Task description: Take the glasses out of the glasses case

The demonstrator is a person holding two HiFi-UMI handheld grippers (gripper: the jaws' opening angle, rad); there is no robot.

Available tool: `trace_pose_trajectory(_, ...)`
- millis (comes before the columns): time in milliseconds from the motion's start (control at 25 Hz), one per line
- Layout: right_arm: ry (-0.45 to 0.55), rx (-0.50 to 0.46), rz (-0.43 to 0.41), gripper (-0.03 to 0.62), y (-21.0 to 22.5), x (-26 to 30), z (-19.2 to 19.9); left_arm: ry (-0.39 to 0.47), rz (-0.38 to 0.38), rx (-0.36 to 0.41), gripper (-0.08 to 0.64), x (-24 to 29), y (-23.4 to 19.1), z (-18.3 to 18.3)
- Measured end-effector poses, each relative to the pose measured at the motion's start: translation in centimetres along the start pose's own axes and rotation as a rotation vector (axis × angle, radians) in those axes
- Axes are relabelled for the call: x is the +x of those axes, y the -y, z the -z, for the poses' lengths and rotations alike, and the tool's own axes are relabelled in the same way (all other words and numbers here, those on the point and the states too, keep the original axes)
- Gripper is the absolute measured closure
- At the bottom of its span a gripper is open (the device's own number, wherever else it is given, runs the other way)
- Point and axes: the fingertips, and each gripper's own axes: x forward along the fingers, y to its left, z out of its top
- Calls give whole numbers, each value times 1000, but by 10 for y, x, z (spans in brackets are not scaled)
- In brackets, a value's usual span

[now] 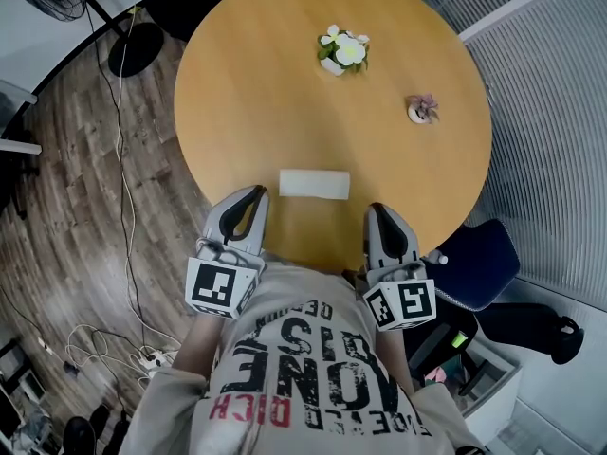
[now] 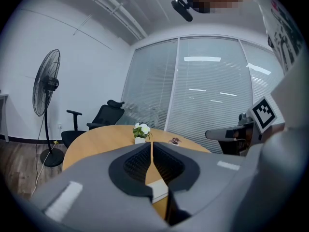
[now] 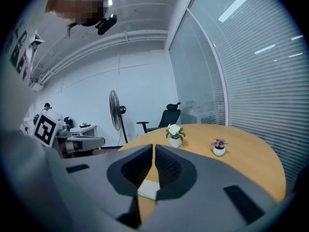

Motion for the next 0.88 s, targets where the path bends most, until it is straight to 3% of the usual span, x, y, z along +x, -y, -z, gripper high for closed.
trace_pose_trajectory(560,-35,-55,-64,572,20,19,7,-62,-37,19,545,23,3,15)
trace_pose_trajectory(880,-116,-249,-149,571,13,47,34,-217,0,35,542,39,0,69)
